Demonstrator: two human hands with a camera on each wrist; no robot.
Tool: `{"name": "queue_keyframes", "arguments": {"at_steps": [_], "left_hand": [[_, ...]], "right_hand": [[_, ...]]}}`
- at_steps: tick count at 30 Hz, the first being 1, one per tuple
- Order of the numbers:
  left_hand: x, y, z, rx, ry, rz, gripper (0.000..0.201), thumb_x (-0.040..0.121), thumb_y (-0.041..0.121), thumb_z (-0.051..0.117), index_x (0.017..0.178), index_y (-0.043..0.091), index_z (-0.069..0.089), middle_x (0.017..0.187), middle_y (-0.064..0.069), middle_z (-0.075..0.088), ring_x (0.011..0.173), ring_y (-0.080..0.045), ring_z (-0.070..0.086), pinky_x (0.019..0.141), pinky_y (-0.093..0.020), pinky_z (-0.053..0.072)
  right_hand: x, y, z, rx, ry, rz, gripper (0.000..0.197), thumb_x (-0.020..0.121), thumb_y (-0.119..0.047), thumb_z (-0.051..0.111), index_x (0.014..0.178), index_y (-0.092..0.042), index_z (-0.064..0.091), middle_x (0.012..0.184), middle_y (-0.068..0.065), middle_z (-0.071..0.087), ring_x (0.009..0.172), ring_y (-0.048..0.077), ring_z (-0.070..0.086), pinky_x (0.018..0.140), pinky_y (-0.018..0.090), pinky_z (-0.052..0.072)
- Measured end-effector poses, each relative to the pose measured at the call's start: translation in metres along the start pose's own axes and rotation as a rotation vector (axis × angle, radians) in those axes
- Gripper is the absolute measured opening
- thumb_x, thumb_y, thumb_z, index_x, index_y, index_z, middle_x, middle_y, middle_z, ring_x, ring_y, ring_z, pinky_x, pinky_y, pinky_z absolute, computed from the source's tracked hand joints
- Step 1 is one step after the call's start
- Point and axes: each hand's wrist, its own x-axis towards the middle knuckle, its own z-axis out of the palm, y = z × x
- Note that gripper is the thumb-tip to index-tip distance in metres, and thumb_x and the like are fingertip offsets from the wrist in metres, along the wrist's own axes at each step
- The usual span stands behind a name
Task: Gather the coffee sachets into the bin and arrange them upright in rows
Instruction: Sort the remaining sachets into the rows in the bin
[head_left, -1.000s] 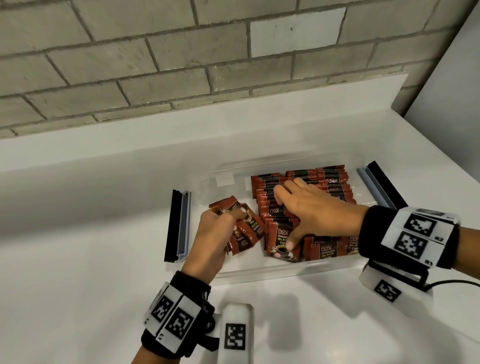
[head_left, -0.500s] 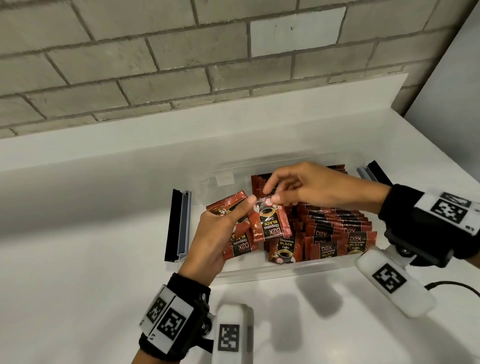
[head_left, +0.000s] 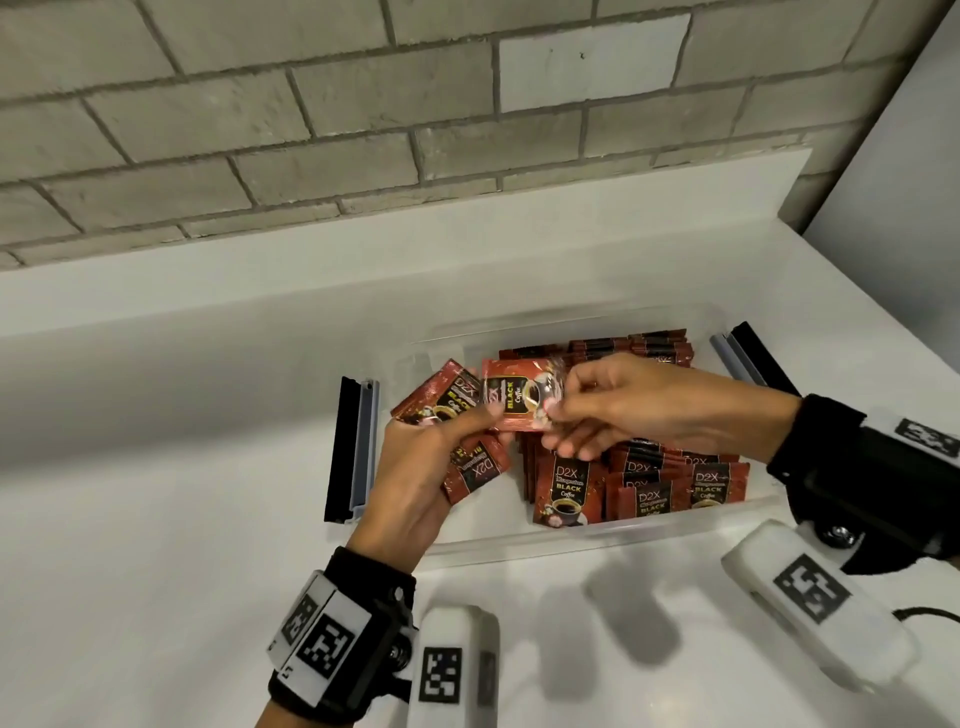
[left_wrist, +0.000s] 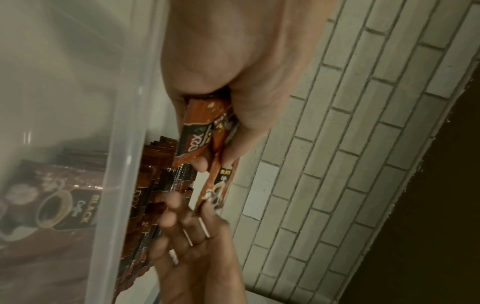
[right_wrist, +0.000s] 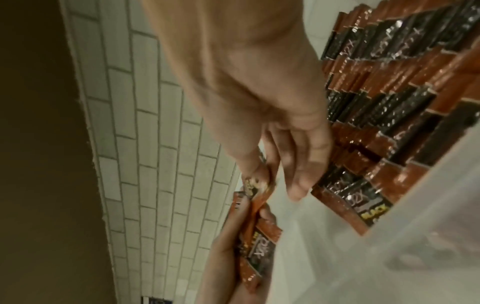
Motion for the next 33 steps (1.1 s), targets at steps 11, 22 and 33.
{"name": "queue_keyframes", "arguments": {"at_steps": [11, 22, 33], "left_hand": [[-0.005, 0.000, 0.005, 0.105, 0.008, 0.049, 0.009, 0.073, 0.004, 0.078, 0.079, 0.004, 0.071, 0.080, -0.022, 0.072, 0.062, -0.029, 0.065, 0.059, -0.034, 0.058], [0.000, 0.002, 0.004, 0.009, 0.099, 0.000, 0.021, 0.094, 0.017, 0.054, 0.085, 0.002, 0.065, 0.087, -0.023, 0.073, 0.076, -0.033, 0.069, 0.074, -0.041, 0.059], [0.001, 0.001, -0.001, 0.041, 0.082, -0.097, 0.021, 0.088, 0.011, 0.063, 0.105, 0.000, 0.064, 0.094, -0.026, 0.071, 0.083, -0.038, 0.071, 0.076, -0.051, 0.058]], "right_hand": [[-0.009, -0.020, -0.013, -0.395, 0.066, -0.181, 0.043, 0.082, -0.049, 0.061, 0.122, -0.036, 0.057, 0.105, -0.014, 0.068, 0.104, -0.001, 0.059, 0.082, 0.017, 0.039], [-0.007, 0.013, -0.005, -0.714, -0.035, -0.183, 0.004, 0.081, -0.029, 0.074, 0.085, -0.027, 0.074, 0.072, -0.029, 0.066, 0.071, -0.016, 0.058, 0.066, 0.006, 0.036], [-0.003, 0.035, -0.004, -0.759, 0.146, -0.257, 0.006, 0.077, -0.029, 0.078, 0.081, -0.025, 0.074, 0.074, -0.014, 0.070, 0.073, -0.002, 0.064, 0.075, 0.015, 0.048]]}}
